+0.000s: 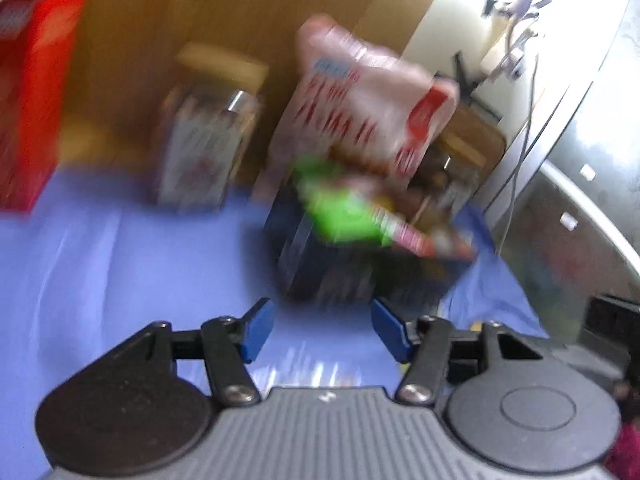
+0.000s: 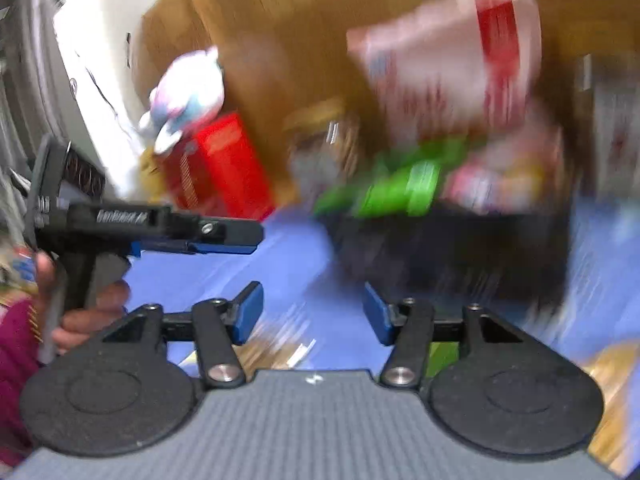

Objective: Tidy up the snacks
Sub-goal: 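Carry the green packet into the black tin and release, then grasp the clear bag of nuts with the left gripper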

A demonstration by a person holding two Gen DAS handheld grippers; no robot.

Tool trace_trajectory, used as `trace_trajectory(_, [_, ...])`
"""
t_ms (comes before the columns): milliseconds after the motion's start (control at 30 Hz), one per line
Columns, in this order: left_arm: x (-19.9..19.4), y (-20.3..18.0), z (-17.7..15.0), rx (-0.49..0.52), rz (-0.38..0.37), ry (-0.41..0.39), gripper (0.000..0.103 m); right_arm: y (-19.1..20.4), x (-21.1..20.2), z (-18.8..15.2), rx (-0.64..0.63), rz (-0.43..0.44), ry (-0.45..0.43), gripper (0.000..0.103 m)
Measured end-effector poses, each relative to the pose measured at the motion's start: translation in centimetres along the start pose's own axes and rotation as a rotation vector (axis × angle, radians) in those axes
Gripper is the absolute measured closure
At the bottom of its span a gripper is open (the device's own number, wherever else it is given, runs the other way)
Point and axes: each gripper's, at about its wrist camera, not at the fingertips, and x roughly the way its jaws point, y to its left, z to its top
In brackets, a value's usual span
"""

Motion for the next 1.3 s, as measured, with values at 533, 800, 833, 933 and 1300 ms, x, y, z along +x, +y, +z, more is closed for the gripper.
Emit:
trace_trajectory(533, [-2.2, 0.4, -7.5, -0.057, 0.056, -0.015, 0.052, 0.3, 4.1, -3.7, 0.357, 0.094, 0.146, 0.07])
trace_trajectory(800, [-2.7, -1.7, -9.5, -0.044, -0.022, 0.005, 0.051, 1.6, -0.3, -6.8, 0.395, 0.118, 0.078, 0.09])
trace_trajectory(833, [-2.7, -2.2, -9.8, -0.032, -0.045, 0.019, 0.051, 1.5, -1.0, -6.9, 0.403, 0.113, 0.059, 0.09])
trace_trajectory(933, [-2.5, -3.9, -10.4, 0.0, -0.097, 0.05, 0.047, 0.4, -3.6, -7.9, 0.456, 0.092, 0.012, 0.091])
trace_trajectory(1300, [-0.6, -7.1, -10.1, -0.057, -0.286, 0.146, 0.029, -4.6, -9.8, -12.0, 0.828, 0.253, -0.17, 0.094])
